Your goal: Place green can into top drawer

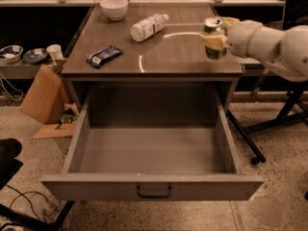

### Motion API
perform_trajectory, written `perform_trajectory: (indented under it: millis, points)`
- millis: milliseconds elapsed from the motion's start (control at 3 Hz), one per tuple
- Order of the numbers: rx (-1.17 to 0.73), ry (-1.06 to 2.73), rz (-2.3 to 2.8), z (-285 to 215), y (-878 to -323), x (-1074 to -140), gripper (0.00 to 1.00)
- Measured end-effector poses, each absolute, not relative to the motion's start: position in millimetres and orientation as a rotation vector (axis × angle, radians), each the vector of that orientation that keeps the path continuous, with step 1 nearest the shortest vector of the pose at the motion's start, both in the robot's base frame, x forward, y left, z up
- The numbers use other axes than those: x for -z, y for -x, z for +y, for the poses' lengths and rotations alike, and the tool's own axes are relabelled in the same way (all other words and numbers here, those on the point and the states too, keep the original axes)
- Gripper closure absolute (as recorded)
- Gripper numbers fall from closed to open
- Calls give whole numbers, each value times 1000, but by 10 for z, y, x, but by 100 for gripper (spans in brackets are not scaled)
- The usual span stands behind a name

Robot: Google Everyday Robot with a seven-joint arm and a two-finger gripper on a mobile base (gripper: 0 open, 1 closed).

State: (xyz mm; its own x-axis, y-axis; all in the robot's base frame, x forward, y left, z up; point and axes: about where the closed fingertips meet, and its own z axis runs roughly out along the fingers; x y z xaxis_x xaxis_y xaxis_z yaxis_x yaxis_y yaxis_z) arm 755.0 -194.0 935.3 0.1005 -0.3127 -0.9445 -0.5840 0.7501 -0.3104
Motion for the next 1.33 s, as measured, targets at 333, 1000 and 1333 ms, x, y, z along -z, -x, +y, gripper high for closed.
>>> perform_trajectory:
  millis: [333, 1000, 1333]
  points:
    - [-286, 817, 1506, -2206, -6869, -9159, 100]
    - [-411, 837, 1455, -2615, -6178, -8765, 100]
    - [-411, 837, 1455, -2612, -6180, -8765, 100]
